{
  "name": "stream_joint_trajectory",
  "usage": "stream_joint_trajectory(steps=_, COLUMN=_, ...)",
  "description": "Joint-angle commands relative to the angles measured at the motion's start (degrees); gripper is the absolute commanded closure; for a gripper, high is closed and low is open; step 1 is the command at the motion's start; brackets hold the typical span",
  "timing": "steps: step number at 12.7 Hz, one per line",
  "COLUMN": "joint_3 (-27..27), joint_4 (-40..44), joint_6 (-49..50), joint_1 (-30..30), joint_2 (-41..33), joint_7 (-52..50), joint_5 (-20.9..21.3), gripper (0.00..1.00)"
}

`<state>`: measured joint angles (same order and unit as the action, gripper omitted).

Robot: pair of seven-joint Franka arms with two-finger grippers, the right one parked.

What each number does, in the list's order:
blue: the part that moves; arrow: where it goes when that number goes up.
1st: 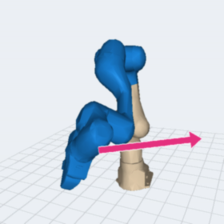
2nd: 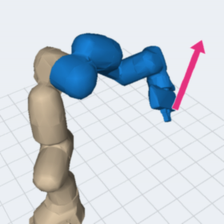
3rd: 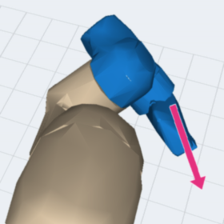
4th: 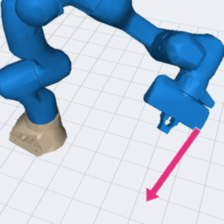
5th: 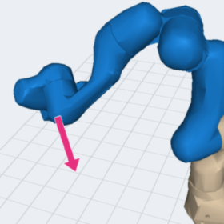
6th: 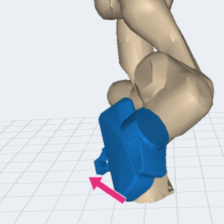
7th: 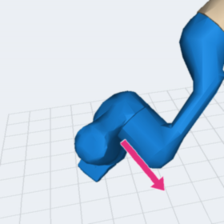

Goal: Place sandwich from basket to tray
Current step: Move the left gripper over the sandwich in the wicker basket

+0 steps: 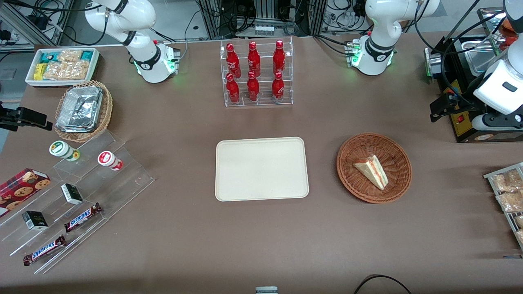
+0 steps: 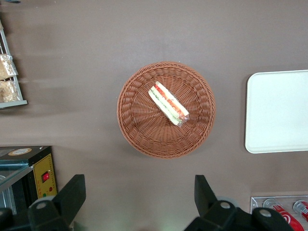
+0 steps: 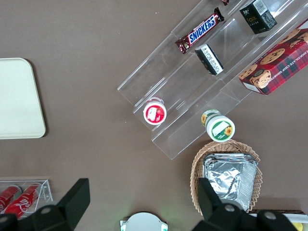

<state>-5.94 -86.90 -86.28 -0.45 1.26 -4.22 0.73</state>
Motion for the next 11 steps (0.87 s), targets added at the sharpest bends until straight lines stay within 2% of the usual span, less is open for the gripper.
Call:
stream_joint_trajectory(steps=1, joint_3=0.3, joint_4=-0.7, joint_6=0.0, joint_1=0.0, joint_2=-0.2, joint_7=0.7, joint_5=0.5, gripper=0.00)
stream_joint_trajectory(steps=5, joint_3=0.2, joint_4=-3.3, joint_6=-2.6, joint_1=-0.1, joint_2=0.7, joint_7=0.4, joint_5=1.1, gripper=0.00)
stream_joint_trajectory(steps=9, joint_3=-0.9, joint_4=-14.2, joint_6=-15.1, joint_1=0.4, joint_2=0.3, joint_7=-11.5, joint_5=0.7, gripper=0.00)
stream_joint_trajectory(steps=11, joint_3=-1.3, joint_4=-21.9, joint_6=-23.9, joint_1=0.8, joint_2=0.5, joint_7=-21.9, joint_5=0.4, gripper=0.00)
